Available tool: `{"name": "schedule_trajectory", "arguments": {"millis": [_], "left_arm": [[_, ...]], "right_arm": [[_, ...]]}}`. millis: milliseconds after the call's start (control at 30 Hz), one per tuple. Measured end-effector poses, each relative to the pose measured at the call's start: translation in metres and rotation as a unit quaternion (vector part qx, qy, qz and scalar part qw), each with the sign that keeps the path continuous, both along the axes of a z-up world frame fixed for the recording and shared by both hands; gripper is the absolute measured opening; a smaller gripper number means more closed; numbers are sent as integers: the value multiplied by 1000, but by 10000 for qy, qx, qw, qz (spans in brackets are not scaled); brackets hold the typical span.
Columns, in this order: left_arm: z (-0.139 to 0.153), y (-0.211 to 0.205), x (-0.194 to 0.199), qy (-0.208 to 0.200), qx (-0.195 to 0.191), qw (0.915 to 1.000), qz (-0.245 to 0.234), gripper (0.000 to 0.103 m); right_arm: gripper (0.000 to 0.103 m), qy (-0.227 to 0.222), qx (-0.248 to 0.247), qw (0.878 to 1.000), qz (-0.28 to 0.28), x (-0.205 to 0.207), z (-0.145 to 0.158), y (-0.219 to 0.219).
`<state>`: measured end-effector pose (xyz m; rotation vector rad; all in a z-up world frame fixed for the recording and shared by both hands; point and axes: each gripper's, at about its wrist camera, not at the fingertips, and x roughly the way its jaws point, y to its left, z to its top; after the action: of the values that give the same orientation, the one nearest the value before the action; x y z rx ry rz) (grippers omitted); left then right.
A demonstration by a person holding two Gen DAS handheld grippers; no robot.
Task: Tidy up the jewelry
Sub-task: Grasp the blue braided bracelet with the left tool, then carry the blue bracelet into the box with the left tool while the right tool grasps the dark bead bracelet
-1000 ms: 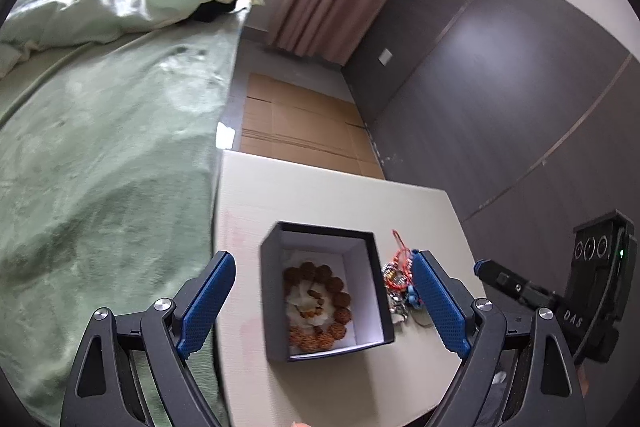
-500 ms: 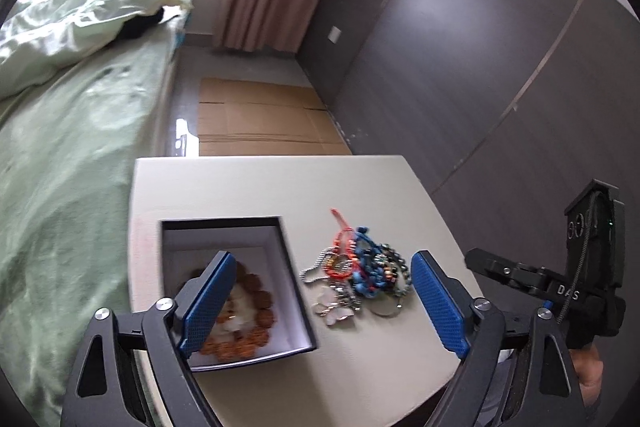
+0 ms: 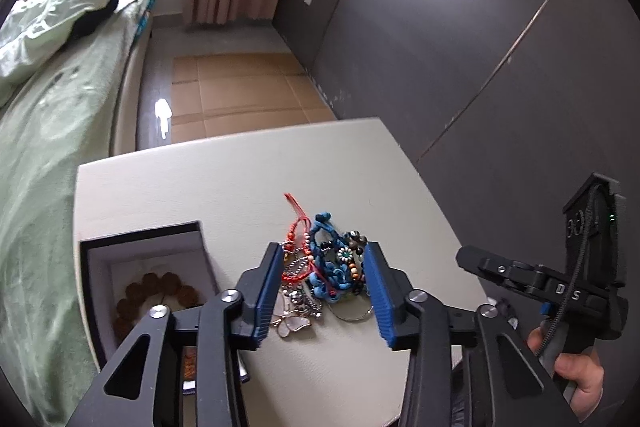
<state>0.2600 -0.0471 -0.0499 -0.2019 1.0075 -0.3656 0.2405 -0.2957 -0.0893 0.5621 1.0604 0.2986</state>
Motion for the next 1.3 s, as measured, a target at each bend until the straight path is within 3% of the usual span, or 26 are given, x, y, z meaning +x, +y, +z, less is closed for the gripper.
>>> {"name": "schedule_trajectory", "arguments": {"millis": [167, 600, 733, 867, 1033, 1300], "left_arm": [[-16, -20, 18, 328, 186, 9991, -187, 34], [-61, -47, 48, 817, 754, 9934, -277, 33], [-67, -53, 49, 836, 1009, 9909, -302, 26], [-75, -58, 50, 843, 1297, 9875, -300, 13], [-63, -58, 45, 632, 1257, 9895, -317, 9], [-30, -44, 35, 315, 845, 9955, -294, 9]], "right_arm": [[66, 63, 105, 9999, -71, 1, -5, -8], [66, 331, 444, 9982, -226, 10, -23, -18], [66, 374, 448, 9981, -210, 11, -25, -17], [66, 409, 437, 9980, -192, 13, -27, -16], [66, 429, 444, 9979, -209, 14, -28, -15], [66, 473, 333, 9982, -168, 15, -31, -11]]}}
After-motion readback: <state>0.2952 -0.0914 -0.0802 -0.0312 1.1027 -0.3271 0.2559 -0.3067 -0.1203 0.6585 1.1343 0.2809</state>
